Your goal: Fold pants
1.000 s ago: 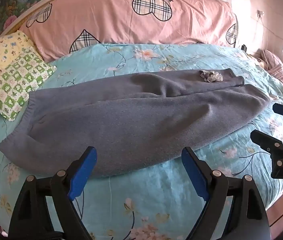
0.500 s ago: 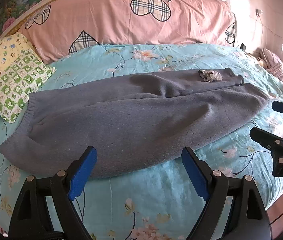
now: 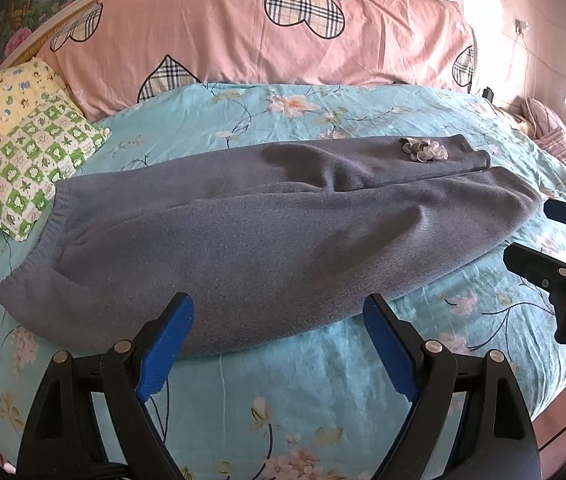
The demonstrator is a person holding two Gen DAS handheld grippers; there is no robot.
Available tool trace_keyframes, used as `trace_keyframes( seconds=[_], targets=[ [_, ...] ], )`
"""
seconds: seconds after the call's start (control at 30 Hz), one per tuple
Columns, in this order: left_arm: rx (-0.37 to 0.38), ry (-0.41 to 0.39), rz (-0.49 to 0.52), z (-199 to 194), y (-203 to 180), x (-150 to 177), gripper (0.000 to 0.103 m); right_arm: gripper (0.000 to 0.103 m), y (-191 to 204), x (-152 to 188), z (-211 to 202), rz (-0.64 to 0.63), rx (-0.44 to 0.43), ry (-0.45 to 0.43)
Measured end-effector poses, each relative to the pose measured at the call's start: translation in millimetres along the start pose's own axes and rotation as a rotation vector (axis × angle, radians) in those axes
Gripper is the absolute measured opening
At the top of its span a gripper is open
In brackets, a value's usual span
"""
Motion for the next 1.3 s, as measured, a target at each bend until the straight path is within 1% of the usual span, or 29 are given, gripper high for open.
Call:
trace_keyframes(
  seconds=[0.23,0.7,1.3],
  targets=[
    [0.008,0.007,0.013,2.3,-1.3,1.1,0.087,0.103,2.7,-2.0,0.8,-0.002,-0.007,-0.001],
    [0.013,0.014,0.009,5.1,-1.7,1.2,0.087,0.103,5.2,-1.4,1.4,-0.006,-0.011,0.0],
    [0.035,0.028,0.002,12.1,-3.6,0.0,0.087,0.103,4.2,-4.5,4.5,0.009,-0.036,0.005]
  ],
)
Point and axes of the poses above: each gripper's, at about its wrist camera, not at the fingertips, and z roughly the way its jaws point, y to its left, x to its underside, the point moved 9 cm from there along z, roughly the way its jaws point, and after that the axes turned 3 degrees about y, right-handed, at the moved point
